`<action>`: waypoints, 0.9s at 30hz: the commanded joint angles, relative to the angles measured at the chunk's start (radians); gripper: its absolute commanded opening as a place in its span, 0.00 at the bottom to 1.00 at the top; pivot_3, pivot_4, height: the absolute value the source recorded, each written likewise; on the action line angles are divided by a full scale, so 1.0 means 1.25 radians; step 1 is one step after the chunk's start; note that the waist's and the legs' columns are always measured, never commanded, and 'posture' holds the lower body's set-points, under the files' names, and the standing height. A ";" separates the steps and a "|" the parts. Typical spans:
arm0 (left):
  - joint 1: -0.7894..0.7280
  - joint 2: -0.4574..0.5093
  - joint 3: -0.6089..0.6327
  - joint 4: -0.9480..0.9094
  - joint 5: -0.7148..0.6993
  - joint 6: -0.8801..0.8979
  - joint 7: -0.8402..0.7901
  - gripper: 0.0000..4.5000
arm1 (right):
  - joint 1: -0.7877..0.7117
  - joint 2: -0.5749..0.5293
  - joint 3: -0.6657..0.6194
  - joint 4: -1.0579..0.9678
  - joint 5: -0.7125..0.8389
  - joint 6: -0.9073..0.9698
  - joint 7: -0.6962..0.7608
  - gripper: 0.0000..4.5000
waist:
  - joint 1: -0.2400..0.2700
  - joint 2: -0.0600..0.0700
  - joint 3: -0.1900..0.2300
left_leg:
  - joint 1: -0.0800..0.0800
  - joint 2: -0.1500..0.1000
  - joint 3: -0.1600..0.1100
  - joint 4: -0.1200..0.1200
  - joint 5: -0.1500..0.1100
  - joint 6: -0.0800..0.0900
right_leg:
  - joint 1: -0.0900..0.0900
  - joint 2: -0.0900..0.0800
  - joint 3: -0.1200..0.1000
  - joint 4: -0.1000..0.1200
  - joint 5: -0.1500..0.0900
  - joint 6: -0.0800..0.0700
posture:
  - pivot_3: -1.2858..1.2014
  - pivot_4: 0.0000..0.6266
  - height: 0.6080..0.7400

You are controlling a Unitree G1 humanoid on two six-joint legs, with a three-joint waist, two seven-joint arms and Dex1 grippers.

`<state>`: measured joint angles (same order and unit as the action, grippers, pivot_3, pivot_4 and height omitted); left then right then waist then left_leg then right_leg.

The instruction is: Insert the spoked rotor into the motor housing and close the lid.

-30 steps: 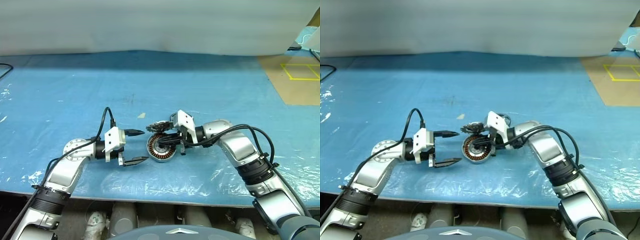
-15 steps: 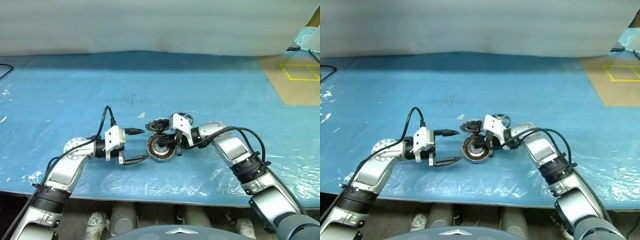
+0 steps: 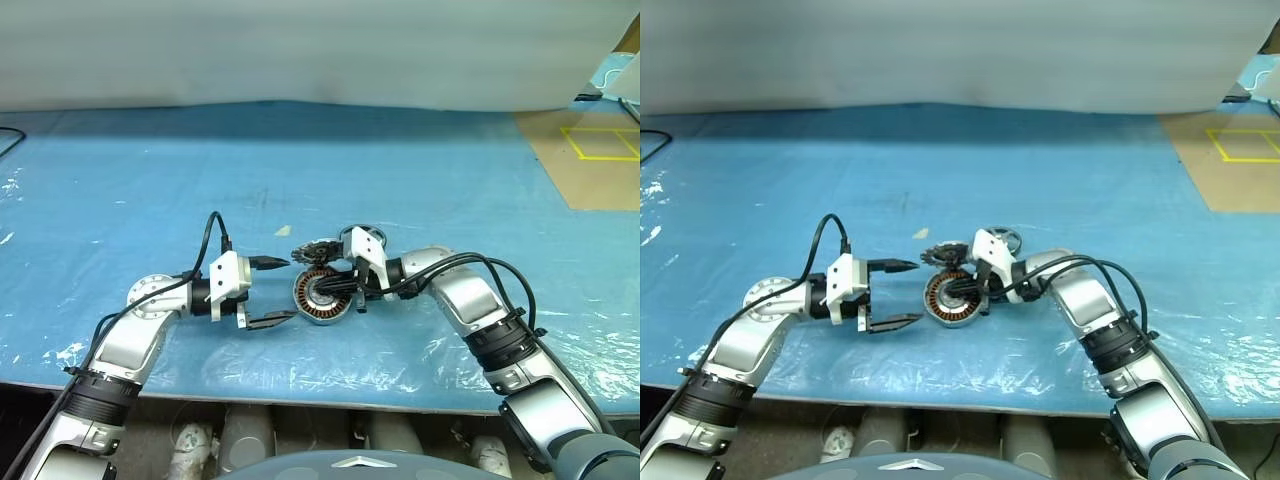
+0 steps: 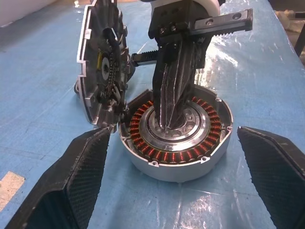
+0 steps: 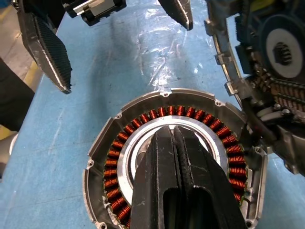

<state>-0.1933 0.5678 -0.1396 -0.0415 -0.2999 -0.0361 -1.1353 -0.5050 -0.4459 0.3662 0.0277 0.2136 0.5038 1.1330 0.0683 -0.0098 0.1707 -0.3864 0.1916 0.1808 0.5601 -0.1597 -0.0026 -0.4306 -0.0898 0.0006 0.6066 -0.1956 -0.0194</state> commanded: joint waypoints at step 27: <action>-0.005 -0.012 0.010 -0.034 -0.025 0.019 0.011 1.00 | 0.002 -0.180 -0.130 -0.199 0.135 0.118 0.075 0.01 | 0.002 0.000 0.000 | 0.000 0.000 0.000 0.000 0.000 0.000 | 0.000 0.000 0.000 0.000 0.000 0.000 | 0.52 0.24 1.00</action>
<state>-0.1943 0.5558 -0.1402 -0.0473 -0.3117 -0.0128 -1.1262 -0.4988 -0.6408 0.2512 -0.1827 0.3568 0.6444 1.2093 0.0712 -0.0097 0.1709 -0.3871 0.1914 0.1808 0.5598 -0.1597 -0.0025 -0.4309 -0.0899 0.0007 0.6062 -0.1957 -0.0193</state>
